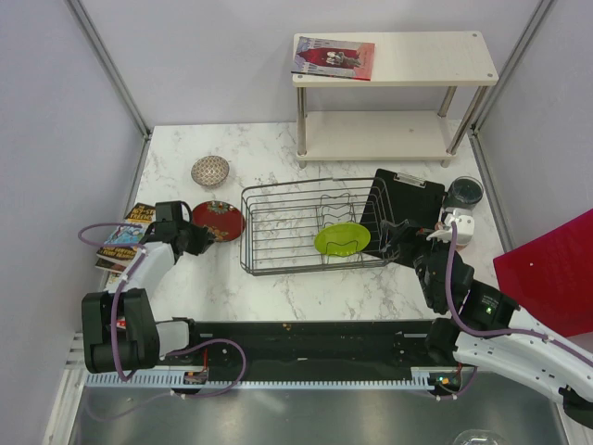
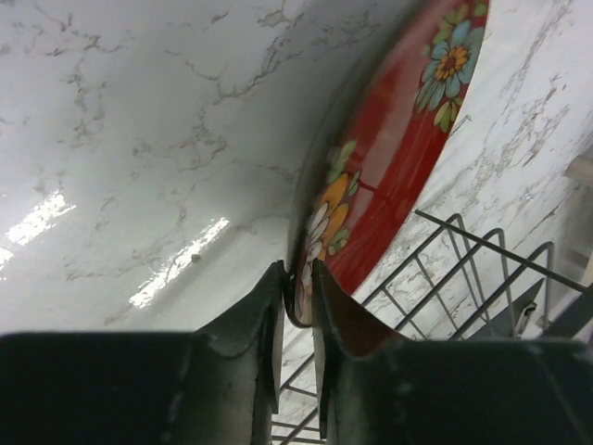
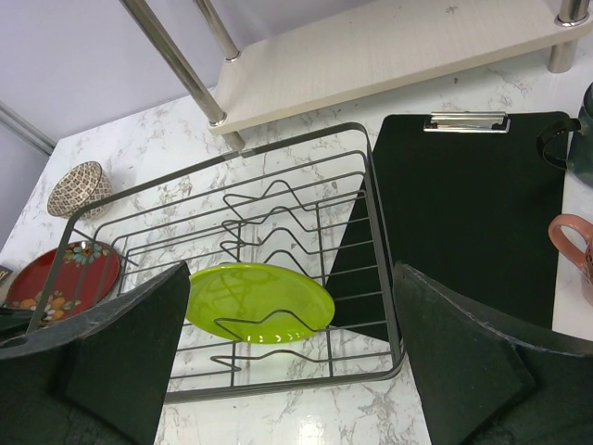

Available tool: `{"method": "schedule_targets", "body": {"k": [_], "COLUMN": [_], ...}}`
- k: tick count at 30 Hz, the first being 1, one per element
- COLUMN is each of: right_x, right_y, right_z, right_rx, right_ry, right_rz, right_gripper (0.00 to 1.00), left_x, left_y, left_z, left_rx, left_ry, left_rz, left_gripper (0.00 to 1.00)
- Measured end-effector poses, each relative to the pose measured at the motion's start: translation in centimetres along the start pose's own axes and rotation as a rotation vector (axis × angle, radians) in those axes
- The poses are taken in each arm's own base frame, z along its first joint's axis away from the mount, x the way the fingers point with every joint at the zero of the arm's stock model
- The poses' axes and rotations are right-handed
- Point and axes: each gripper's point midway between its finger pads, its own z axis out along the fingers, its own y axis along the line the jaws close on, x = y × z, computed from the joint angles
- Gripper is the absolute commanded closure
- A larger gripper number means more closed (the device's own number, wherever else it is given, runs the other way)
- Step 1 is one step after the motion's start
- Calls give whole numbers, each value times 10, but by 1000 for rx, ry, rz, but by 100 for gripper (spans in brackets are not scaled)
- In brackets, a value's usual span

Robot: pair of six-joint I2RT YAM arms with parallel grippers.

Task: Unload the mixed dishes from the dish rack
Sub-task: Place the plate at the center of the board.

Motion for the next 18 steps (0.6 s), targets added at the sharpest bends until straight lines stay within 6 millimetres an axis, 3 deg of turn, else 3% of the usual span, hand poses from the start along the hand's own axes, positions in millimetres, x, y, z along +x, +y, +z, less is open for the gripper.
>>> {"method": "schedule_targets", "body": {"k": [1,4,8,14,18], "right_x": [0,-1,-1,1,3], "right_y": [0,0,-1,0,0], "right_z": [0,-1,-1,0,2], "right_rx": [0,-2,-1,2,6], "right_ry": [-1,-3,-4,2,9], "right_rz": [2,5,5,-2,-12], "right_gripper": [3,3,3,3,3], "left_x": [0,3,7,8,7], "left_y": [0,3,3,2,-3], "left_z": [2,6,6,0,-18], "left_rx": [1,-14,-12,-4,21], "left_ry": [2,18,38,49,37], "left_rz": [-2,-3,-5,-6,10], "left_gripper": [58,40,23,15,15]}}
